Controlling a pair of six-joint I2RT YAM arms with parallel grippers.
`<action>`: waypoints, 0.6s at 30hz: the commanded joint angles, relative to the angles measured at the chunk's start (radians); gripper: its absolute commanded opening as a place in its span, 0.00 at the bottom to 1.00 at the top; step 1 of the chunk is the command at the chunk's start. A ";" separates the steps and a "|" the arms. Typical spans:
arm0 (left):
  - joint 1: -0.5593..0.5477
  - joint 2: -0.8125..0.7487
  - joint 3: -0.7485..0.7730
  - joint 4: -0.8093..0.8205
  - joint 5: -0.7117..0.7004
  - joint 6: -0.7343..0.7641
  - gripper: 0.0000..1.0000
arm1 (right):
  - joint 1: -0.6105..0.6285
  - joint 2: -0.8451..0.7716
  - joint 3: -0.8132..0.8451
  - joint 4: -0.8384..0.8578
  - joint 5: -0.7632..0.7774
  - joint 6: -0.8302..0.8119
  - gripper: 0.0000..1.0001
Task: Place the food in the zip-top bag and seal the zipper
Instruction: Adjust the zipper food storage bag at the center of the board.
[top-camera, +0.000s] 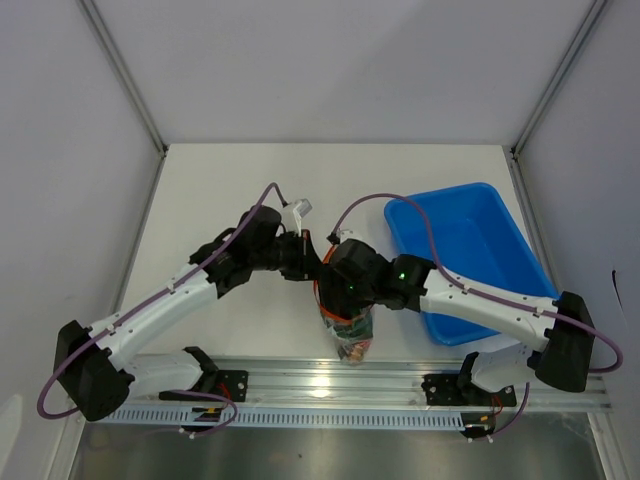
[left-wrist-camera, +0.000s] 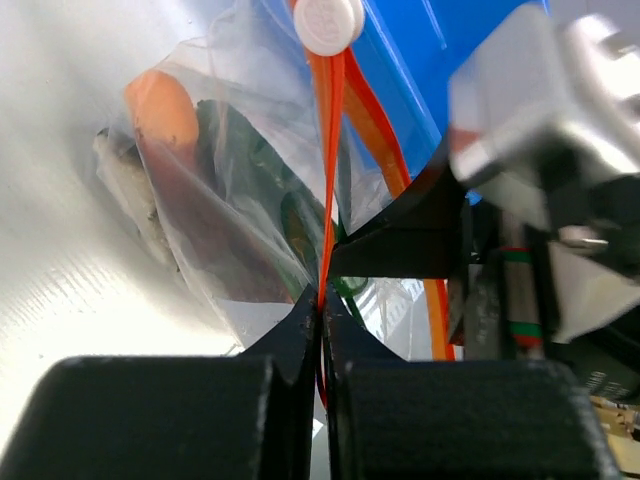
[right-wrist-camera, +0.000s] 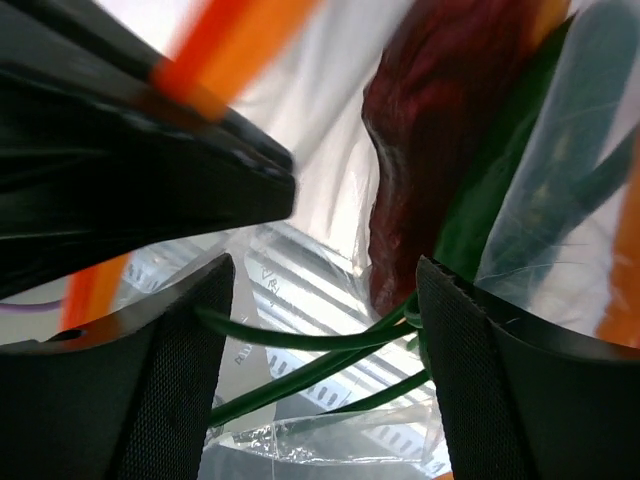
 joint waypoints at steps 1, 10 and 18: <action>-0.006 -0.018 0.044 0.046 0.045 0.013 0.01 | 0.002 -0.052 0.097 -0.039 0.056 -0.032 0.76; -0.006 -0.004 0.087 0.025 0.069 0.027 0.01 | 0.000 -0.121 0.281 -0.154 0.159 -0.059 0.80; -0.006 -0.008 0.107 0.014 0.086 0.048 0.01 | -0.029 -0.226 0.241 -0.257 0.239 -0.052 0.81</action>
